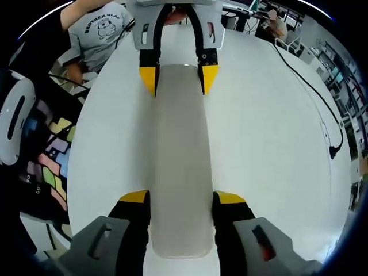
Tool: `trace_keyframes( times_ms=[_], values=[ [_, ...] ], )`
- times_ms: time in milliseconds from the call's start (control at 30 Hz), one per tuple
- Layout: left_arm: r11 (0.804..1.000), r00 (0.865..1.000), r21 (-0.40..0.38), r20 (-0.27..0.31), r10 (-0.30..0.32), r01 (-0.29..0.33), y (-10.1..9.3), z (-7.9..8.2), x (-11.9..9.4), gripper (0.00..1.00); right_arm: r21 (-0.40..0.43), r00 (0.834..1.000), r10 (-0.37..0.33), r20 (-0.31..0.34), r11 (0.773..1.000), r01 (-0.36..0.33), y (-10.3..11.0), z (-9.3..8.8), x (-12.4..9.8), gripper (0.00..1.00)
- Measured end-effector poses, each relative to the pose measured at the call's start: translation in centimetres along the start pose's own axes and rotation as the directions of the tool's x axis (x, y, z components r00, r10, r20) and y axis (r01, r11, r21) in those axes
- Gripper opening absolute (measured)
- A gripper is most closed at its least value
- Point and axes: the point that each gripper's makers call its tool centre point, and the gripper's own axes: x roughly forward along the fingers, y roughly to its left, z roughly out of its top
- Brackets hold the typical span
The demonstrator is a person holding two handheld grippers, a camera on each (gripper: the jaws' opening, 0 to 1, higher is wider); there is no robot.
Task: Arrange the utensils inside the cutlery case until each visible utensil rests in its matching compartment.
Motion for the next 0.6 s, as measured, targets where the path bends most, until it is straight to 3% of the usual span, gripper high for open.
trace_keyframes(
  times_ms=[100, 300, 400, 467, 533, 567, 600],
  values=[
    [1.0, 0.999, 0.014, -0.041, 0.011, -0.011, -0.1, 0.0, 0.2, 0.45, -0.002, 1.0, -0.002, 0.001, 1.0, 0.002, 0.1, 0.0, 0.1, 0.44],
    [1.0, 0.999, 0.004, -0.039, 0.011, -0.011, -0.1, -0.1, 0.1, 0.45, 0.018, 1.0, -0.004, 0.009, 1.0, 0.004, 0.3, 0.0, 0.2, 0.49],
    [1.0, 1.0, 0.006, -0.027, 0.009, -0.009, 0.0, -0.1, 0.1, 0.46, -0.003, 1.0, 0.022, 0.022, 1.0, -0.022, 1.5, 0.1, 0.3, 0.62],
    [1.0, 0.999, 0.012, -0.04, 0.007, -0.007, 0.0, 0.0, 0.1, 0.48, -0.028, 1.0, 0.017, 0.007, 0.999, -0.017, 1.5, 0.1, 0.4, 0.65],
    [0.999, 0.997, 0.017, -0.065, 0.039, -0.038, 0.5, -0.1, 0.1, 0.61, -0.019, 1.0, 0.021, 0.007, 1.0, -0.021, 1.3, 0.2, 0.3, 0.68],
    [0.998, 0.996, 0.035, -0.071, 0.048, -0.045, 0.7, -0.1, 0.0, 0.76, -0.008, 0.999, 0.03, 0.012, 1.0, -0.03, 1.4, 0.3, 0.3, 0.75],
    [0.997, 0.996, 0.043, -0.067, 0.061, -0.059, 0.8, -0.1, -0.1, 0.83, 0.0, 1.0, 0.024, 0.011, 1.0, -0.024, 1.2, 0.2, 0.3, 0.81]
  ],
)
